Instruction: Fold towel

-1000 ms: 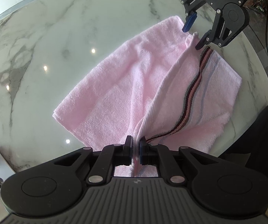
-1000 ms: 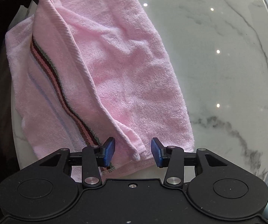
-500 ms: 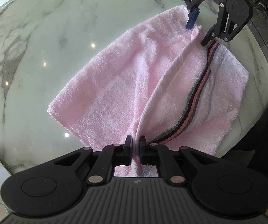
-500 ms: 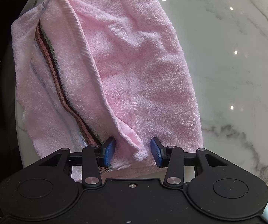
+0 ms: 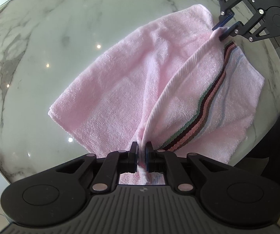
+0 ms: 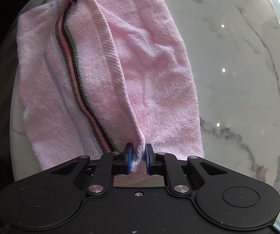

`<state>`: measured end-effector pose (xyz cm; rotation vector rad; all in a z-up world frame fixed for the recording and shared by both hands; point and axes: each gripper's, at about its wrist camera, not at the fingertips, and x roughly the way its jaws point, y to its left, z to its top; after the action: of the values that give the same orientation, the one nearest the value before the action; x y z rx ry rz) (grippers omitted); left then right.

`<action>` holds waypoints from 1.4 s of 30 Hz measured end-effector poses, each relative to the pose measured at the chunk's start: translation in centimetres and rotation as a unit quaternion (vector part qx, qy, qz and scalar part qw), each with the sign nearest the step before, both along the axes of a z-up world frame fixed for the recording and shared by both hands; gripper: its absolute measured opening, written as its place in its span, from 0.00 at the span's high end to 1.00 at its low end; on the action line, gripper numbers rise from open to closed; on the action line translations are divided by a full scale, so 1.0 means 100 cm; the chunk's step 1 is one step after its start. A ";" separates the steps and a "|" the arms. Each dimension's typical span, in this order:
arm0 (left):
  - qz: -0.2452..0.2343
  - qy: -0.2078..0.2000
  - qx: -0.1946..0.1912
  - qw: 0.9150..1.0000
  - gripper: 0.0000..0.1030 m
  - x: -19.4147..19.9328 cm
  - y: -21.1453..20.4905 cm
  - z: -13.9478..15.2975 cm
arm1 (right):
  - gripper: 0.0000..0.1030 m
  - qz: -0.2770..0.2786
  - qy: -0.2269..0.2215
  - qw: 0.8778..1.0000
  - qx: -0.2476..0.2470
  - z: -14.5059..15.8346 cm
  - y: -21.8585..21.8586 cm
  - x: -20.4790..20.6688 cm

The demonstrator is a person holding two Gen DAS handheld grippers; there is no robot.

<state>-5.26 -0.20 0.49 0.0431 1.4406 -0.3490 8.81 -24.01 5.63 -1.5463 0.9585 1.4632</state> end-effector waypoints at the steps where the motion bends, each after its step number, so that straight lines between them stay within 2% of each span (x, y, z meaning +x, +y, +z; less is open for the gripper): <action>1: 0.001 -0.001 0.002 1.000 0.93 -0.001 -0.001 0.000 | 0.90 0.002 -0.004 1.000 0.003 0.005 -0.004 -0.005; 9: -0.002 -0.008 0.019 1.000 0.93 -0.009 0.000 0.006 | 0.90 0.017 -0.026 0.999 0.026 0.036 -0.033 -0.050; 13: -0.006 -0.012 0.025 1.000 0.93 -0.015 -0.004 0.010 | 0.90 0.018 -0.052 0.998 0.040 0.049 -0.028 -0.054; 15: -0.006 -0.013 0.027 1.000 0.93 -0.018 -0.005 0.011 | 0.90 0.030 -0.074 0.996 0.043 0.043 -0.031 -0.054; 19: 0.004 -0.009 0.030 1.000 0.93 -0.024 -0.009 0.009 | 0.90 0.046 -0.107 0.991 0.066 0.028 -0.041 -0.085; 28: 0.011 -0.011 0.037 0.999 0.93 -0.021 -0.022 0.012 | 0.89 0.050 -0.106 0.990 0.083 0.032 -0.053 -0.104; 36: 0.005 -0.008 0.046 0.999 0.93 -0.019 -0.031 0.005 | 0.86 0.053 -0.097 0.992 0.066 -0.001 -0.052 -0.117; 42: 0.008 0.002 0.046 0.999 0.93 -0.014 -0.031 -0.005 | 0.84 0.021 -0.061 0.996 0.067 -0.013 -0.051 -0.114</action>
<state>-6.69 -3.27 0.04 0.1052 1.4589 -0.2708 -2.57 -29.15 4.34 -1.5467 0.7468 1.4135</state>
